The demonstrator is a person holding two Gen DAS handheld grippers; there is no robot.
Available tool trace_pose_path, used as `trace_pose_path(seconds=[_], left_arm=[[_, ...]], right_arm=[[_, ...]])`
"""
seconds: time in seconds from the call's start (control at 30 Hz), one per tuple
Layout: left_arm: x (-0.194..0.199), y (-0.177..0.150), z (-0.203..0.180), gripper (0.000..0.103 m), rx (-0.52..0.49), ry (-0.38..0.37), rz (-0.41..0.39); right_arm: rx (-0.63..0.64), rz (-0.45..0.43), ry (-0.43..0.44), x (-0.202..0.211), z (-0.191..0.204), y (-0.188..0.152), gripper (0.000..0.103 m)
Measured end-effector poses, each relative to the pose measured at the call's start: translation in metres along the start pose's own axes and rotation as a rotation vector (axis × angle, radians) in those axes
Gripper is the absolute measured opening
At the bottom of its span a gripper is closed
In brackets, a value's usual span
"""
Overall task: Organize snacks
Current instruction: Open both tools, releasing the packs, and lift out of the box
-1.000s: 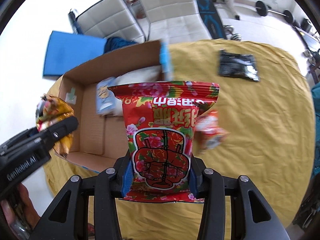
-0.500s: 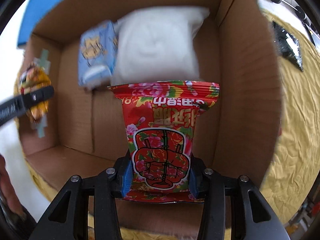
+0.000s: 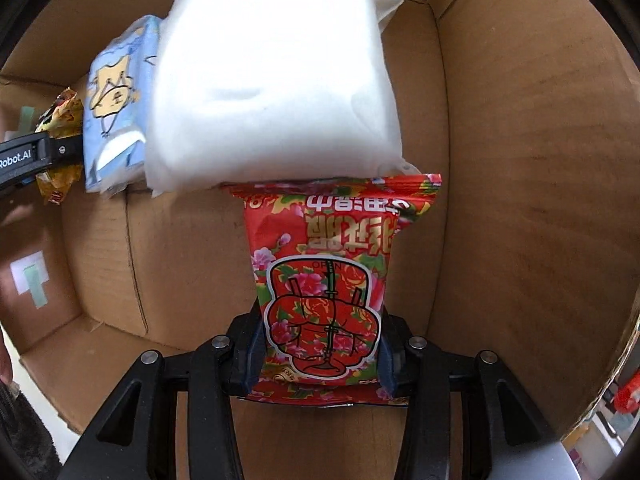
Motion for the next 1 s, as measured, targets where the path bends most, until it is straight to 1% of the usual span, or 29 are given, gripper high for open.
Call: trace_pose_path(seconds=[0.2, 0.3, 0.37, 0.43, 0.47, 0.53, 0.6, 0.77, 0.8, 0.83, 0.87, 0.9, 0.97, 1.0], left_arm=[[-0.001, 0.004, -0.001, 0.044, -0.007, -0.008, 0.007], [0.005, 0.000, -0.005, 0.046, -0.003, -0.023, 0.006], [0.009, -0.003, -0.007, 0.047, -0.006, -0.019, 0.006], [0.011, -0.002, -0.008, 0.048, -0.013, -0.015, 0.006], [0.013, -0.003, -0.009, 0.048, -0.014, -0.012, 0.007], [0.017, -0.008, -0.010, 0.048, -0.010, -0.013, 0.005], [0.021, -0.012, -0.011, 0.051, -0.001, -0.021, 0.006], [0.038, -0.024, -0.012, 0.052, 0.018, -0.031, -0.024], [0.042, -0.029, -0.013, 0.055, 0.022, -0.035, -0.030], [0.047, -0.033, -0.014, 0.059, 0.026, -0.041, -0.039], [0.050, -0.035, -0.015, 0.070, 0.027, -0.044, -0.046], [0.054, -0.038, -0.013, 0.079, 0.029, -0.044, -0.058], [0.063, -0.046, -0.011, 0.087, 0.026, -0.041, -0.084], [0.068, -0.048, -0.008, 0.089, 0.023, -0.040, -0.100]], right_arm=[[0.000, -0.012, -0.015, -0.002, 0.013, 0.003, 0.049], [0.007, -0.023, -0.021, 0.001, 0.017, -0.003, 0.051], [0.012, -0.028, -0.020, 0.014, 0.020, -0.003, 0.055], [0.019, -0.039, -0.004, 0.022, 0.024, -0.005, 0.063], [0.022, -0.046, 0.000, 0.026, 0.026, -0.006, 0.065], [0.030, -0.059, 0.008, 0.036, 0.029, -0.012, 0.073], [0.036, -0.070, 0.018, 0.044, 0.033, -0.015, 0.079], [0.046, -0.099, 0.014, 0.061, 0.039, -0.023, 0.087], [0.044, -0.107, 0.018, 0.066, 0.039, -0.025, 0.093], [0.042, -0.114, 0.022, 0.069, 0.037, -0.027, 0.095], [0.039, -0.122, 0.025, 0.073, 0.037, -0.029, 0.095], [0.038, -0.129, 0.026, 0.078, 0.038, -0.031, 0.095], [0.039, -0.140, 0.030, 0.080, 0.035, -0.034, 0.099], [0.039, -0.145, 0.031, 0.081, 0.035, -0.035, 0.103]])
Point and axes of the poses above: each gripper's, at about its wrist camera, not at the fingertips, and x roughly against the way its jaws point, z to its left, y to its top, the point moved 2 cm from there along -x, roughly the way its jaws point, and after that the axes turned 2 degrees about -x, right-handed, at the moved point
